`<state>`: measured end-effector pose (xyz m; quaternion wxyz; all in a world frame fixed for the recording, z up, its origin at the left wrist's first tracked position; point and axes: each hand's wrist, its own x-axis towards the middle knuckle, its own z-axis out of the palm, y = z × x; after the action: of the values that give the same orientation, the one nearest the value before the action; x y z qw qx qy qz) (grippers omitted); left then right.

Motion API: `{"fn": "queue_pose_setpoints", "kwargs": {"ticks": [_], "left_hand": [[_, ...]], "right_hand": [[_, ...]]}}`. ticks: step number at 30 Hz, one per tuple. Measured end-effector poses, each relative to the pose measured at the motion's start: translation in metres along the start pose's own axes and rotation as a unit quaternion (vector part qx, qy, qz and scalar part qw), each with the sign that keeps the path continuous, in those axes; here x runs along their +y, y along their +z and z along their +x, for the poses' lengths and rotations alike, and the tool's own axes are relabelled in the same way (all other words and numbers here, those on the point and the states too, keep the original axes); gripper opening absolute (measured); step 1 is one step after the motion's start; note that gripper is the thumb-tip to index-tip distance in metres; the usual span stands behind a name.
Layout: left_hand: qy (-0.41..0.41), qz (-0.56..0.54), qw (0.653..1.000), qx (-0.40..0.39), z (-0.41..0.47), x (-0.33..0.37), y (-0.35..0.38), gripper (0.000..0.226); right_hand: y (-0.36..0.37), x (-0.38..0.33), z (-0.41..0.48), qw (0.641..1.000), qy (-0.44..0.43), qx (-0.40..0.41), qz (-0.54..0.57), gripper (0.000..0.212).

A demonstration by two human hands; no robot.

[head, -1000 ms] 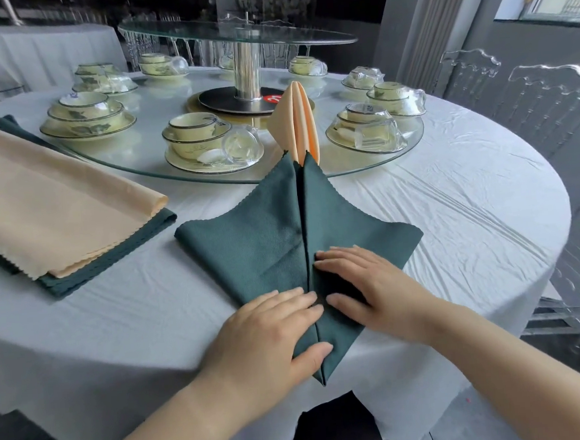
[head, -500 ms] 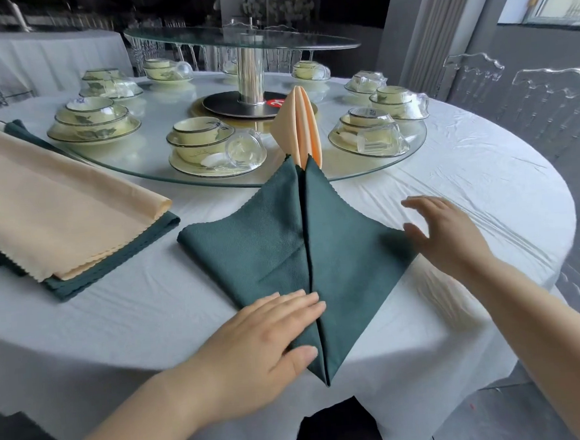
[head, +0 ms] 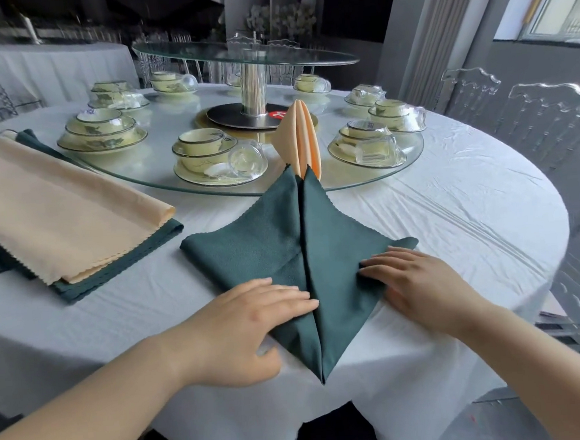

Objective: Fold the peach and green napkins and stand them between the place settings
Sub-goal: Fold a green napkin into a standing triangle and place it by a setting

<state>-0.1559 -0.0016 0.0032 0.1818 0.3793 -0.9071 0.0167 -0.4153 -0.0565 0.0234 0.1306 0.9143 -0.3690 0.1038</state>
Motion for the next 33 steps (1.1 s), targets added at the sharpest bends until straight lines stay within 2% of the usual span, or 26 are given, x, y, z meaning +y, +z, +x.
{"fn": "queue_pose_setpoints", "kwargs": {"ticks": [3, 7, 12, 18, 23, 27, 30, 33], "left_hand": [[0.000, 0.014, 1.000, 0.021, 0.000, -0.003, 0.000, 0.058], [0.019, 0.019, 0.998, 0.059, 0.002, -0.009, 0.005, 0.045], [0.029, 0.018, 0.999, 0.038, 0.004, -0.021, -0.003, 0.054], [0.006, -0.007, 0.999, 0.039, 0.008, -0.025, 0.001, 0.053], [0.013, 0.012, 0.998, 0.057, 0.008, -0.013, 0.007, 0.049], [-0.001, -0.005, 0.999, 0.035, 0.008, -0.007, 0.001, 0.056], [-0.033, -0.036, 0.999, 0.020, 0.006, -0.004, -0.002, 0.064], [-0.041, -0.008, 0.998, 0.042, 0.007, 0.002, 0.001, 0.056]], "right_hand": [[0.000, -0.001, 0.002, 1.000, 0.010, 0.017, 0.014, 0.040], [0.000, -0.007, 0.008, 0.999, -0.031, 0.008, 0.013, 0.044], [0.003, -0.013, 0.018, 0.998, -0.046, -0.001, 0.054, 0.049], [0.007, -0.012, 0.018, 0.987, -0.008, -0.010, 0.159, 0.052], [0.001, -0.013, 0.020, 0.981, 0.037, -0.025, 0.186, 0.048], [-0.002, -0.015, 0.018, 0.977, 0.060, -0.070, 0.193, 0.045], [-0.004, -0.019, 0.018, 0.975, 0.076, -0.073, 0.195, 0.040], [-0.006, -0.022, 0.017, 0.971, 0.100, -0.068, 0.208, 0.037]]}}
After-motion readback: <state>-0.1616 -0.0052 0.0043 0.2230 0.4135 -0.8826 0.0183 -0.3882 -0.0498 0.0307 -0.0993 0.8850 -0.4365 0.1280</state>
